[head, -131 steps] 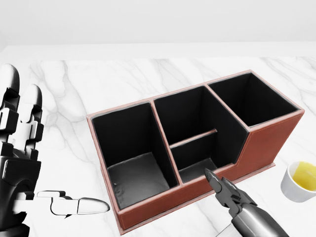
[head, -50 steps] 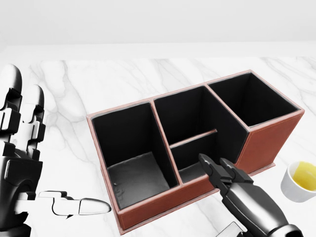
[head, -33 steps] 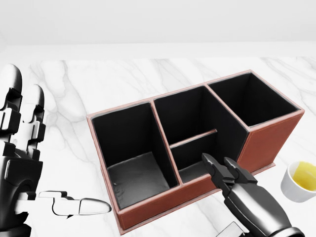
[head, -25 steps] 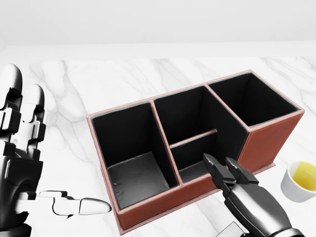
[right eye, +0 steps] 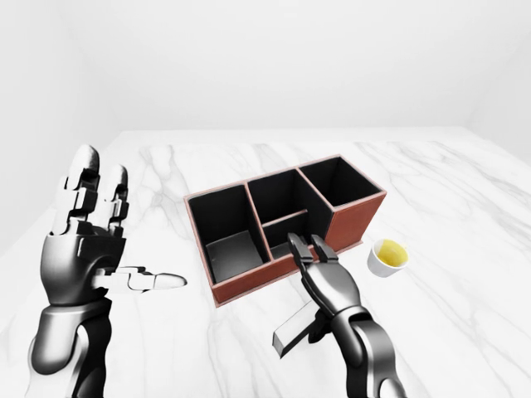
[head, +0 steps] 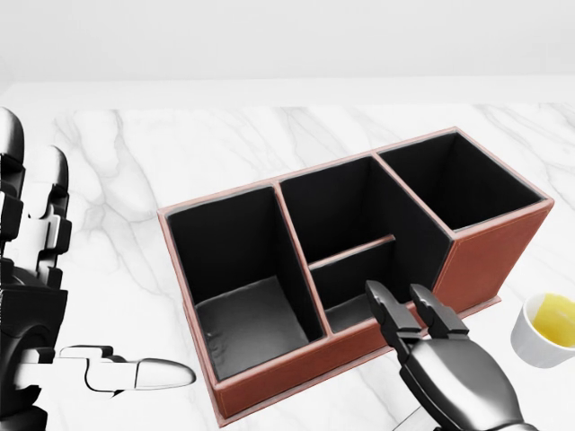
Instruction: Pick up the book and place it in the front compartment of the caddy.
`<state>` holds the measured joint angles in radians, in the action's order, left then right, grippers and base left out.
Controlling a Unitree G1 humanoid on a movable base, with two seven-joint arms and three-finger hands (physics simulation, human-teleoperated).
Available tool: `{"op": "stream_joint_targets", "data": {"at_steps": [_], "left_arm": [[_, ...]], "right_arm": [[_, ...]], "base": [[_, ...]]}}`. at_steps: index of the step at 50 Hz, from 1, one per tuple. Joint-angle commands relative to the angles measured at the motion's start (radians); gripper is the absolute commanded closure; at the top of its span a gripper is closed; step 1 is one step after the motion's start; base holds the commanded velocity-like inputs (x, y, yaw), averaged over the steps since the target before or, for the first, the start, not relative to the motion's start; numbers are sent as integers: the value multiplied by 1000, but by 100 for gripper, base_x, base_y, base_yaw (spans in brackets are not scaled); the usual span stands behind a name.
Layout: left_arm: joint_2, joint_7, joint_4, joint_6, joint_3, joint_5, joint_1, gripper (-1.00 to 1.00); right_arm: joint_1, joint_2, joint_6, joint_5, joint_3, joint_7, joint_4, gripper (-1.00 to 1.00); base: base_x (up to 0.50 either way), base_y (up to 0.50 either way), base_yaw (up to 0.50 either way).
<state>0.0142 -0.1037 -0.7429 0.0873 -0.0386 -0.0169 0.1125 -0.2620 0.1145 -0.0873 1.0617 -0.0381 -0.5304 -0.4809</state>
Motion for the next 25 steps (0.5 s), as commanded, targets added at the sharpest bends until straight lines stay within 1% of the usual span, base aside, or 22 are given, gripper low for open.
{"op": "stream_joint_targets", "data": {"at_steps": [1, 10, 15, 18, 25], "left_arm": [[1, -3, -17, 0, -10, -4, -2, -100], [1, -7, -36, 0, -20, -8, -5, -100], [2, -10, -47, 0, -29, -13, -8, -100], [2, -11, -48, 0, -35, -16, -11, -100], [3, -10, -47, 0, -35, -15, -12, -100]], "right_arm": [[-21, 0, 0, 65, 30, 49, -10, -100], [-48, 4, 0, 106, 55, 84, -18, -100], [-52, 2, 0, 113, 82, 85, -29, -100], [-53, 2, 0, 134, 99, 107, -25, -100], [-66, 11, 0, 143, 134, 121, -41, -100]], "base": [[0, 0, 0], [0, 0, 0], [0, 0, 0], [0, 0, 0], [0, 0, 0]]}}
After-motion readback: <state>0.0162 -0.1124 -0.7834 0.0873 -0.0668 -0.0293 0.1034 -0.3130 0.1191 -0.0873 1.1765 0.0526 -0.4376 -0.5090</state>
